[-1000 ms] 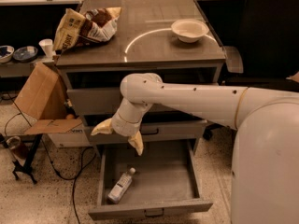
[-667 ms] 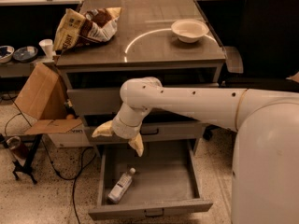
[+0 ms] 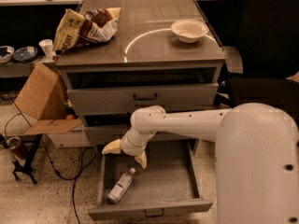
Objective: Pick blue plastic bottle from bottom drawer and place on counter
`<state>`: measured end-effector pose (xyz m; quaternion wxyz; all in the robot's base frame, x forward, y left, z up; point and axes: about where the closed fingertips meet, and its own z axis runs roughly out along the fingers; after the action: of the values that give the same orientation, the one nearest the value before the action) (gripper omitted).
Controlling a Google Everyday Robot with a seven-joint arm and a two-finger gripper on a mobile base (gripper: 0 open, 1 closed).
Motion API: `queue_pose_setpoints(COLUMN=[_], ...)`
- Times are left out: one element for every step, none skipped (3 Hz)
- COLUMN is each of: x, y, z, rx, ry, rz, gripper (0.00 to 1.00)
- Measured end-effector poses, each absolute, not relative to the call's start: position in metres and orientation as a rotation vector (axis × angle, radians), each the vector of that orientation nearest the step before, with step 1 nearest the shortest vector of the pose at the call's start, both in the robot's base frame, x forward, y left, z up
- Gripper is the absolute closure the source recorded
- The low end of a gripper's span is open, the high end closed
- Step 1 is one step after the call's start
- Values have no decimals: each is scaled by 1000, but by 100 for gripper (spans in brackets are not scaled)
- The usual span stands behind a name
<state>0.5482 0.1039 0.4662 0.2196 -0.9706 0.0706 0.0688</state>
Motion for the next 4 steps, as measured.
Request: queue_pose_setpoints(x=[556,545,544,552], y=[108,109,109,124], z=[389,362,361,338], rx=[-2656,-2648,-2643,-2634], ry=[133,132,137,137], rz=[219,267,256,253], gripper=[0,0,0,0])
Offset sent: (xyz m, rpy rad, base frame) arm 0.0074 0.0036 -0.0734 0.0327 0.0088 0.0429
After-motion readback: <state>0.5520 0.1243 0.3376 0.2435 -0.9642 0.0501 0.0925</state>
